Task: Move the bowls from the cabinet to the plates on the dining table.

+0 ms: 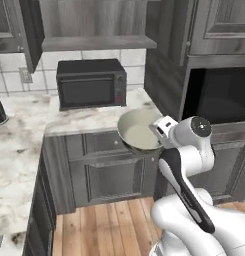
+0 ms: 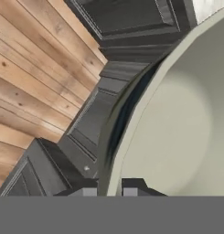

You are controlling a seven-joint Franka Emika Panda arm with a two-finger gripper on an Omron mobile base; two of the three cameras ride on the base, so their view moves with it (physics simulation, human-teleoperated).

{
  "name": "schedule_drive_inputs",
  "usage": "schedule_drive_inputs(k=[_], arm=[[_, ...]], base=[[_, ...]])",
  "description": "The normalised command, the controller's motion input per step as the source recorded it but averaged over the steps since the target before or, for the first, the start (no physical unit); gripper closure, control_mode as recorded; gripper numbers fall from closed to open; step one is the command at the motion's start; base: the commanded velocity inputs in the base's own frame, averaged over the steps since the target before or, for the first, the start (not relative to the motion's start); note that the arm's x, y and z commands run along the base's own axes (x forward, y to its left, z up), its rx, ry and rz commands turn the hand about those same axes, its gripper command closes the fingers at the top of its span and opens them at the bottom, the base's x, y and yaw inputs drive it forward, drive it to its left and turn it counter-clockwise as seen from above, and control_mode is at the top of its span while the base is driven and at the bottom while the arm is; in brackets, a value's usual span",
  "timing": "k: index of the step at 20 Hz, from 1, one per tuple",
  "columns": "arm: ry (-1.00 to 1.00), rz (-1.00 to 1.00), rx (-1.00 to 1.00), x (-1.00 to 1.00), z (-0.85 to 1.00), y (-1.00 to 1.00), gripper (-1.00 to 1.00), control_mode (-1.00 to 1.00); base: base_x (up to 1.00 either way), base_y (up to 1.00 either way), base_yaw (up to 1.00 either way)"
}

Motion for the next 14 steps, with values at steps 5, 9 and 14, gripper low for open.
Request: schedule_drive_inputs(k=[5,9,14], arm=[[0.0,0.0,0.0,0.0,0.0,0.0,1.0,1.0],[0.0,0.0,0.0,0.0,0.0,0.0,1.0,1.0],[0.0,0.0,0.0,0.0,0.0,0.0,1.0,1.0]], base=[[-0.41,0.0,-0.36],[-0.36,0.0,-0.66],[-0.38,0.0,-0.69]])
